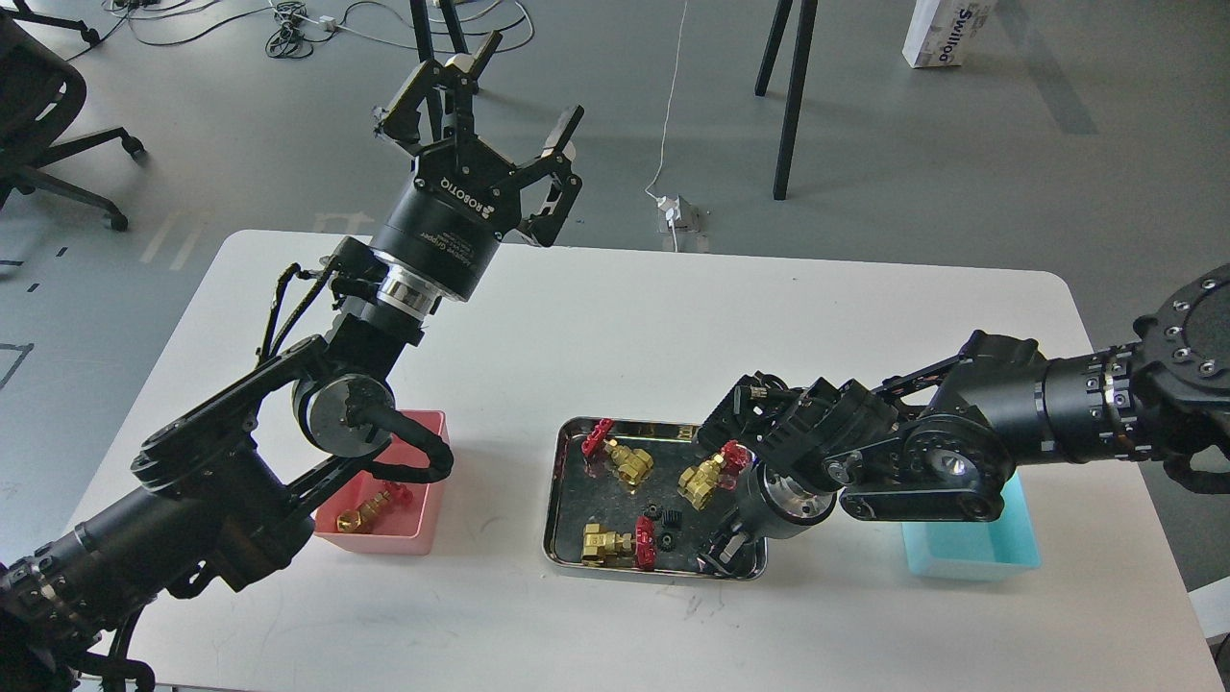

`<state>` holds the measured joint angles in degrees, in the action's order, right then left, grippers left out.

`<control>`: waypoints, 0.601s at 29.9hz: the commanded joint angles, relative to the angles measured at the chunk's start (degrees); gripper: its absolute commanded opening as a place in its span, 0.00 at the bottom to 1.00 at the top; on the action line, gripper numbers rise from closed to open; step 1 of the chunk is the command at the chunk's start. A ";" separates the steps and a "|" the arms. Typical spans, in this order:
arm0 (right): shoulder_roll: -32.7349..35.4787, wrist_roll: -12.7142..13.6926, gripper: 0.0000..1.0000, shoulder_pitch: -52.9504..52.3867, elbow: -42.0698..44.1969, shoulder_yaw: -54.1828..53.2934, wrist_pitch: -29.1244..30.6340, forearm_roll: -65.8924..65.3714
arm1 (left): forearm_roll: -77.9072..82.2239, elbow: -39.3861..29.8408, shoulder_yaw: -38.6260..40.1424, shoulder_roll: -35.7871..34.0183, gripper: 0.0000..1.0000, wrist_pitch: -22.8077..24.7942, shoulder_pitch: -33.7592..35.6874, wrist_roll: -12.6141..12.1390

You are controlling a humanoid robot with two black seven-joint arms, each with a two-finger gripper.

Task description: Place valve in pink box and gear in blue box

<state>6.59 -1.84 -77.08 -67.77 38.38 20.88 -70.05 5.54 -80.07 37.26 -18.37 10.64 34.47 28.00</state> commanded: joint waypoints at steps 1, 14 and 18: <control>0.00 -0.01 0.45 0.09 0.01 0.03 0.13 0.00 | 0.00 0.08 0.09 0.00 0.79 0.08 -0.02 0.00; -0.44 -0.01 0.38 0.00 0.09 0.73 0.30 -0.70 | 0.09 0.96 0.09 0.00 0.80 0.35 -0.02 0.00; -0.44 -0.01 0.30 0.00 0.27 1.17 0.30 -0.70 | 0.09 1.14 0.09 0.44 0.80 0.35 -0.02 0.00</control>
<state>6.17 -1.84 -77.00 -67.63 39.26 21.16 -70.74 5.55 -79.05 37.36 -18.33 10.99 34.45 28.00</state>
